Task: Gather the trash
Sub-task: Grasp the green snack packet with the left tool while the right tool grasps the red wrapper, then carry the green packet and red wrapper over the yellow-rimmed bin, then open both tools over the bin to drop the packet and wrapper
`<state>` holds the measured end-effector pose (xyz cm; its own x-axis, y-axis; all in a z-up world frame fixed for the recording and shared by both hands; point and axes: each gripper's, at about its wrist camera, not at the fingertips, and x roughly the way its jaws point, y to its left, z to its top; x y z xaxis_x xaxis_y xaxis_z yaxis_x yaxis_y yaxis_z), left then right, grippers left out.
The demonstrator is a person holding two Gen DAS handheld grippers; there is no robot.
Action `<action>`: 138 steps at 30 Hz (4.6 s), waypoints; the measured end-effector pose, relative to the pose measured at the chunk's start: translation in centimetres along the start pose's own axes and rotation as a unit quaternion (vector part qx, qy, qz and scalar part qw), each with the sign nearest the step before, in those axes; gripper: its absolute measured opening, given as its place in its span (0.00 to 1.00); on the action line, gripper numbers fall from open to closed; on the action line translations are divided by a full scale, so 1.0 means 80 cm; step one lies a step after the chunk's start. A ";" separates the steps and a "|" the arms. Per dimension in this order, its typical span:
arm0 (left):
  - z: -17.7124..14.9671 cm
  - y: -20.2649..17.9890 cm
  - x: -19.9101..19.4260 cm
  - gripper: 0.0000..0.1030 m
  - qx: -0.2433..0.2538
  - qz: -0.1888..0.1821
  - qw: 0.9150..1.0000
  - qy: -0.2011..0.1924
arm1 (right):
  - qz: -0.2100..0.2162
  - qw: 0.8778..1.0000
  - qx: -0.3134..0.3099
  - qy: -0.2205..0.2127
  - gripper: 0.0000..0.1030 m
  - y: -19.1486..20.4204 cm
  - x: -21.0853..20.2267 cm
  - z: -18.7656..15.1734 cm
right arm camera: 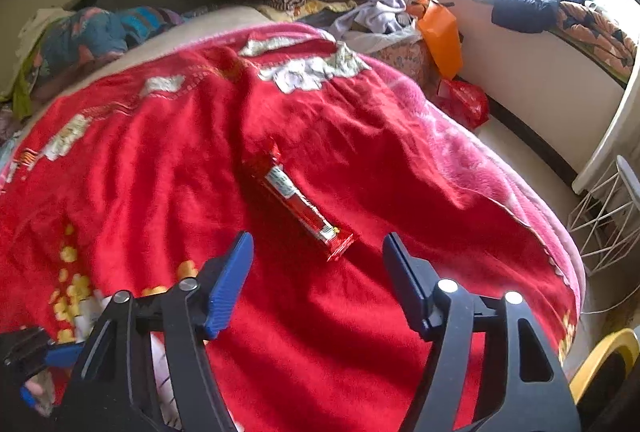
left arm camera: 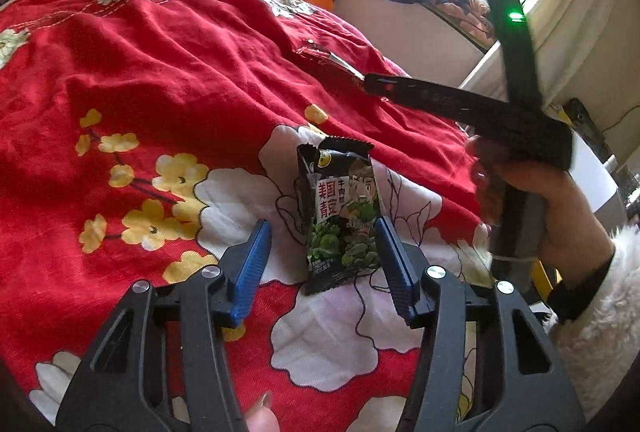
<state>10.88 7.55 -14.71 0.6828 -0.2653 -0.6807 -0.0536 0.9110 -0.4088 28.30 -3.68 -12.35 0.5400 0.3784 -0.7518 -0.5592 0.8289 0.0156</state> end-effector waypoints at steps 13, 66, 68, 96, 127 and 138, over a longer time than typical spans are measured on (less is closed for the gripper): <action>-0.003 -0.002 0.010 0.25 0.005 0.000 1.000 0.009 | 0.019 1.000 0.015 0.019 0.05 -0.003 0.029 -0.010; 0.027 -0.077 -0.068 0.05 0.073 -0.041 0.995 -0.051 | 0.066 0.990 0.060 -0.112 0.01 -0.012 -0.203 -0.094; 0.028 -0.083 -0.070 0.05 0.078 -0.043 0.995 -0.053 | 0.064 0.989 0.056 -0.121 0.01 -0.011 -0.211 -0.095; 0.035 -0.198 -0.059 0.05 0.147 -0.092 0.983 -0.063 | 0.003 0.974 0.147 -0.174 0.01 -0.111 -0.301 -0.148; 0.039 -0.352 0.021 0.05 0.232 -0.150 0.961 -0.025 | -0.039 0.950 0.272 -0.147 0.01 -0.227 -0.313 -0.242; 0.040 -0.384 0.064 0.05 0.250 -0.146 0.957 -0.002 | -0.020 0.954 0.275 -0.115 0.01 -0.237 -0.308 -0.267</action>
<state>18.35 -20.79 -3.68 0.6177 -0.5316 -0.5795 0.4947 0.8355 -0.2391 12.20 -37.51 -8.20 0.7132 0.3701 -0.5952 -0.1548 0.9114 0.3812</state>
